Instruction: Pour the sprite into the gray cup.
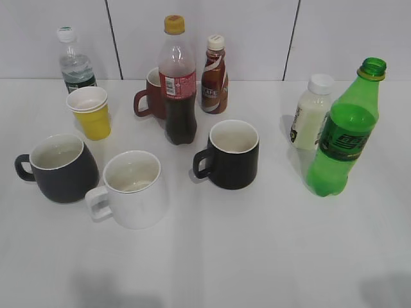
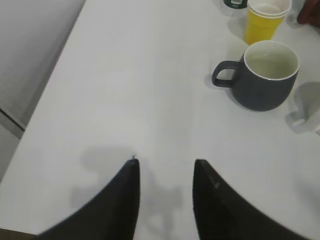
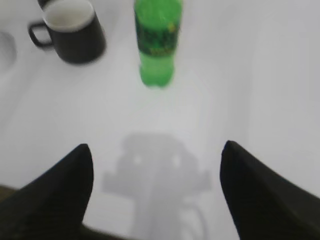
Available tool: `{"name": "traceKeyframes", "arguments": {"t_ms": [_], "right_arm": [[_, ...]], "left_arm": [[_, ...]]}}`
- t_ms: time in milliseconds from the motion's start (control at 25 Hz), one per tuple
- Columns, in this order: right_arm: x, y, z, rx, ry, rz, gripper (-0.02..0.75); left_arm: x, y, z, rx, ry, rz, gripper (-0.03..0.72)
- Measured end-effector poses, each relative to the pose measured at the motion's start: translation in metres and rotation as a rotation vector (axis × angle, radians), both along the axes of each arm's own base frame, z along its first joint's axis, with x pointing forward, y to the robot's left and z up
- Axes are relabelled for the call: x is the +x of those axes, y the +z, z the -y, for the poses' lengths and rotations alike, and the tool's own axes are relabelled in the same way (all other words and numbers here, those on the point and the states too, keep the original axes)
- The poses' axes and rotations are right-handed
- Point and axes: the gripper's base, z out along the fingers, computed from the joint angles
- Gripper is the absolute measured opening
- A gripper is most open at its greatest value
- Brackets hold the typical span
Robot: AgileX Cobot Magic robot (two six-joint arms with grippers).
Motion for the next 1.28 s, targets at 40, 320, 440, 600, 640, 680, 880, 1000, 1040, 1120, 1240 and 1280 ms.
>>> {"name": "traceKeyframes", "arguments": {"t_ms": [40, 320, 440, 600, 640, 680, 880, 1000, 1040, 1120, 1240, 1280], "right_arm": [[-0.01, -0.004, 0.005, -0.013, -0.016, 0.004, 0.592], [-0.028, -0.023, 0.012, 0.005, -0.027, 0.125, 0.59], [-0.016, -0.025, 0.007, 0.011, -0.016, 0.121, 0.585], [-0.011, -0.024, 0.005, 0.009, -0.014, 0.107, 0.564], [-0.011, -0.024, 0.005, 0.009, -0.014, 0.108, 0.557], [-0.011, -0.024, 0.005, 0.009, -0.014, 0.108, 0.552], [-0.019, -0.024, 0.007, 0.018, -0.11, 0.158, 0.52], [-0.023, -0.024, 0.008, 0.02, -0.16, 0.185, 0.511], [-0.023, -0.024, 0.008, 0.02, -0.163, 0.186, 0.51], [-0.023, -0.024, 0.008, 0.02, -0.165, 0.187, 0.51], [-0.023, -0.024, 0.008, 0.021, -0.165, 0.189, 0.51], [-0.023, -0.024, 0.008, 0.021, -0.165, 0.189, 0.51]], "left_arm": [[-0.008, -0.002, 0.0, 0.012, 0.0, 0.017, 0.28], [-0.027, -0.013, 0.003, 0.015, -0.047, 0.192, 0.28], [-0.024, -0.014, 0.006, 0.014, -0.077, 0.2, 0.273], [-0.024, -0.014, 0.006, 0.016, -0.082, 0.204, 0.258], [-0.024, -0.014, 0.006, 0.016, -0.084, 0.204, 0.254], [-0.024, -0.014, 0.006, 0.015, -0.09, 0.205, 0.251], [-0.024, -0.014, 0.005, 0.011, -0.14, 0.207, 0.241], [-0.024, -0.013, 0.005, 0.011, -0.147, 0.209, 0.241], [-0.024, -0.013, 0.005, 0.012, -0.147, 0.209, 0.241], [-0.024, -0.013, 0.005, 0.013, -0.146, 0.209, 0.241], [-0.024, -0.013, 0.005, 0.013, -0.146, 0.209, 0.241], [-0.024, -0.013, 0.005, 0.013, -0.146, 0.209, 0.241]]}}
